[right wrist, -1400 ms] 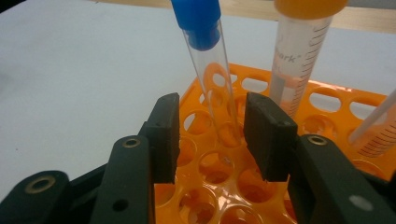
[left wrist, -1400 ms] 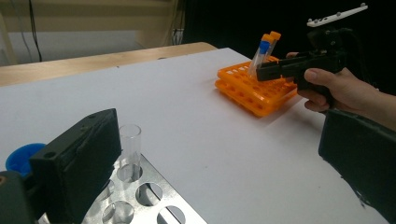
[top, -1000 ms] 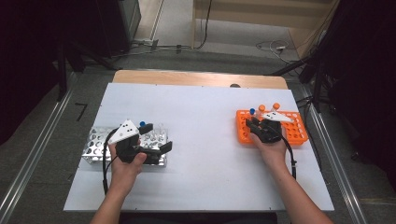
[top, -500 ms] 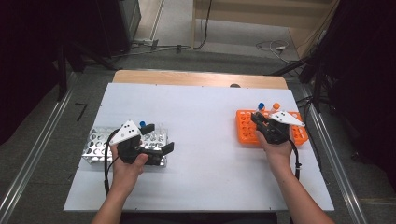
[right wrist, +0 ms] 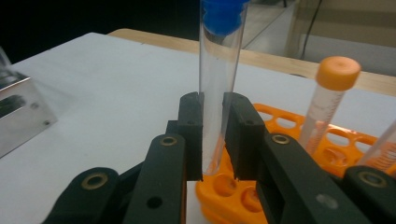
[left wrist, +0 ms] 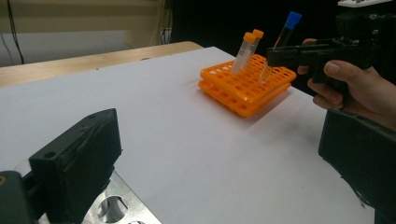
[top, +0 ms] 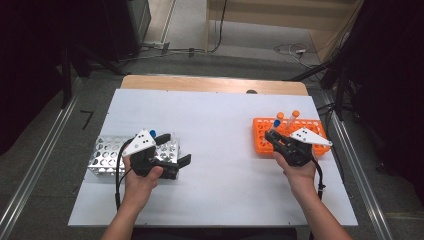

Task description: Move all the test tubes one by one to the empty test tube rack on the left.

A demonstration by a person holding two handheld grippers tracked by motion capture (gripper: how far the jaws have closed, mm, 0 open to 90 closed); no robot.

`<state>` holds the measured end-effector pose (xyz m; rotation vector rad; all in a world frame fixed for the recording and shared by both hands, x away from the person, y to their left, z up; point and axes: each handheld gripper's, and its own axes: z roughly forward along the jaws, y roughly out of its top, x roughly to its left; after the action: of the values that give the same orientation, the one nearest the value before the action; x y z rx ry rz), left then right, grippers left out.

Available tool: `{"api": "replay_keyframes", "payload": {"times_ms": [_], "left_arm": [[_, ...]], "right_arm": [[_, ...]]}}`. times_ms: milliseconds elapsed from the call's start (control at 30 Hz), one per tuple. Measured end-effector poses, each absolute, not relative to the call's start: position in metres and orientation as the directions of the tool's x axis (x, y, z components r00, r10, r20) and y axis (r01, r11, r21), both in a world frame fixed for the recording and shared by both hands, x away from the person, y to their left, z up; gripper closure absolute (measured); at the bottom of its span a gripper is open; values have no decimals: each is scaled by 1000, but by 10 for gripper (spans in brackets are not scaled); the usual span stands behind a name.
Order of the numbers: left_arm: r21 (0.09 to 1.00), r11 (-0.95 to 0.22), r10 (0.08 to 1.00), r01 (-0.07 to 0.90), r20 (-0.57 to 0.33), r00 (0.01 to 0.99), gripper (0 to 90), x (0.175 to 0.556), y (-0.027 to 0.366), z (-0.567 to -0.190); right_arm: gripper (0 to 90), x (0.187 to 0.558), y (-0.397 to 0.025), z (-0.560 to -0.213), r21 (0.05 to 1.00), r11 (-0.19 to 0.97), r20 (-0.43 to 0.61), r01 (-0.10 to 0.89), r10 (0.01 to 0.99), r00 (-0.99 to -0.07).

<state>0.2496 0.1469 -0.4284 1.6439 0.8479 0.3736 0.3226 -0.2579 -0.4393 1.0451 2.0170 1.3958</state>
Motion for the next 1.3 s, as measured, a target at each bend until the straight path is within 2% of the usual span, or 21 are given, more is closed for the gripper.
{"api": "replay_keyframes", "payload": {"times_ms": [367, 900, 1100, 1300], "left_arm": [[945, -75, 671, 317, -187, 717, 0, 247, 130, -428], [946, -97, 636, 309, -179, 750, 0, 244, 111, -427], [948, -111, 644, 300, -161, 748, 72, 242, 100, -424], [954, -108, 612, 278, -156, 775, 225, 240, 89, -420]], "right_arm": [[749, 293, -241, -433, 922, 218, 71, 320, 717, -693], [749, 271, -206, -433, 918, 276, 73, 286, 591, -804], [749, 265, -195, -433, 915, 296, 68, 275, 558, -827], [750, 260, -183, -435, 910, 320, 63, 263, 520, -852]]}}
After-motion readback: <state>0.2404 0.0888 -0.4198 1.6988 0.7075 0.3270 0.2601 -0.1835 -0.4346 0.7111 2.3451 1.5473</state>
